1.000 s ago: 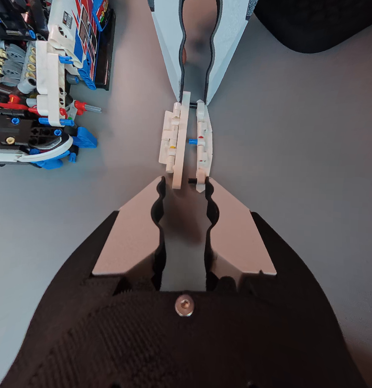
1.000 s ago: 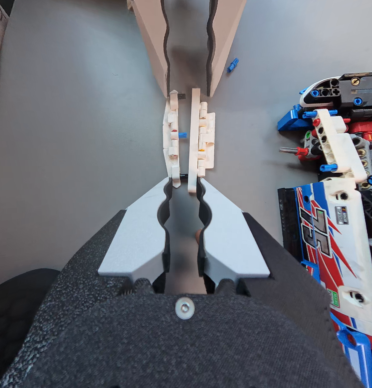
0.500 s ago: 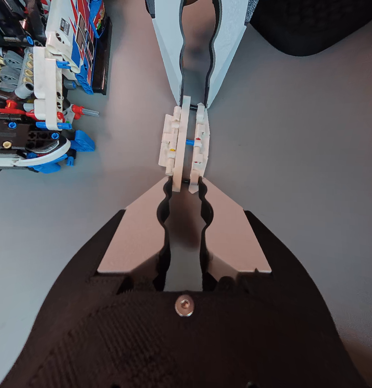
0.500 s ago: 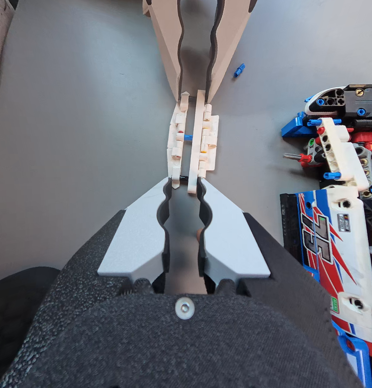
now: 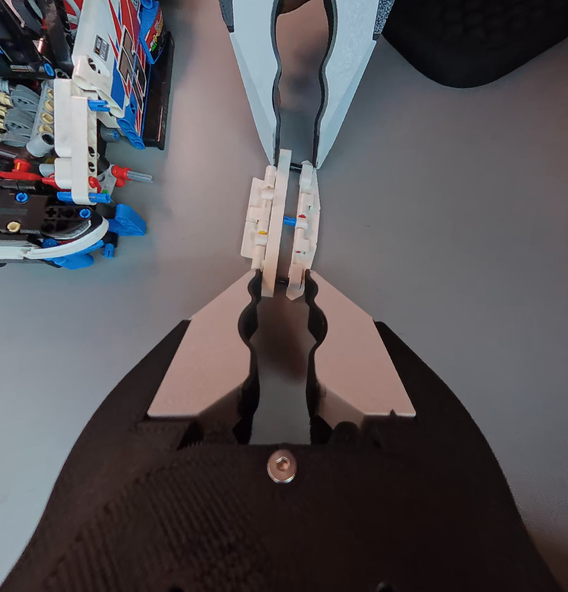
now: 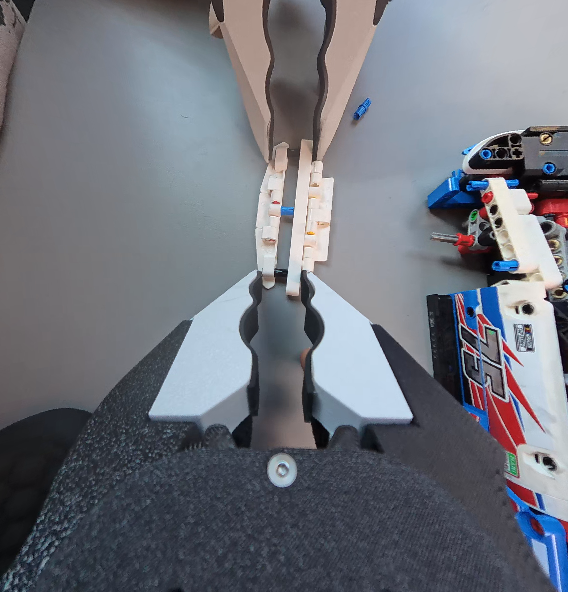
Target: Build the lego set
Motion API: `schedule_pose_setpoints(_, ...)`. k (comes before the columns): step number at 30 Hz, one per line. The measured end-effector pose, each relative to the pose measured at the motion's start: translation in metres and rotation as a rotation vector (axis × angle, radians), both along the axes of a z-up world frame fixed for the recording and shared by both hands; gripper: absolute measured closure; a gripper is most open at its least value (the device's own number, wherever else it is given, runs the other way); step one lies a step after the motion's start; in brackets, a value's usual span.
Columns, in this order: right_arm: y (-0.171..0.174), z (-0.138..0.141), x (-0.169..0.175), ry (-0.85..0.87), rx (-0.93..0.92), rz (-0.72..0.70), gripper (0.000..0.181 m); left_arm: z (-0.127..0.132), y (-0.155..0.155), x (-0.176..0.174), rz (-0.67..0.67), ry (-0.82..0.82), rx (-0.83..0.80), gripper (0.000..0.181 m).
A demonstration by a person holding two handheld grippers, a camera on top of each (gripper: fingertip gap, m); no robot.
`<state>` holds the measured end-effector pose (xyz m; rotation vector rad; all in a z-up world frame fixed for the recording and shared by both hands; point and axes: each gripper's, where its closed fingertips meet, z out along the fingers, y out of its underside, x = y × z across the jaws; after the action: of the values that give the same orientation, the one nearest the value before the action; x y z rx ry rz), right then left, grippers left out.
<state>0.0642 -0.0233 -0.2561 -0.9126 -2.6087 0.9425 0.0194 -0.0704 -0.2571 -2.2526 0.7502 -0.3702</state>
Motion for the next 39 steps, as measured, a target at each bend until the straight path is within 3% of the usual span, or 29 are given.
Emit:
schedule_pose_setpoints(1,0.000,0.000,0.000,-0.001,0.002,0.001,0.159,0.000,0.000,0.000,0.000,0.002,0.001,0.156)
schedule_pose_setpoints(15,0.006,-0.003,0.003,-0.029,0.043,-0.020,0.155,-0.001,-0.007,-0.011,-0.004,0.006,-0.019,0.150)
schedule_pose_setpoints(28,0.011,-0.003,0.003,-0.043,0.034,-0.040,0.170,-0.001,-0.002,-0.005,-0.012,0.010,0.009,0.151)
schedule_pose_setpoints(33,0.009,-0.001,0.007,-0.057,0.017,-0.028,0.155,0.000,-0.001,-0.005,-0.004,0.005,0.012,0.153)
schedule_pose_setpoints(39,0.003,-0.002,0.005,-0.057,0.035,-0.034,0.151,0.000,0.000,-0.004,-0.004,0.000,0.016,0.154)
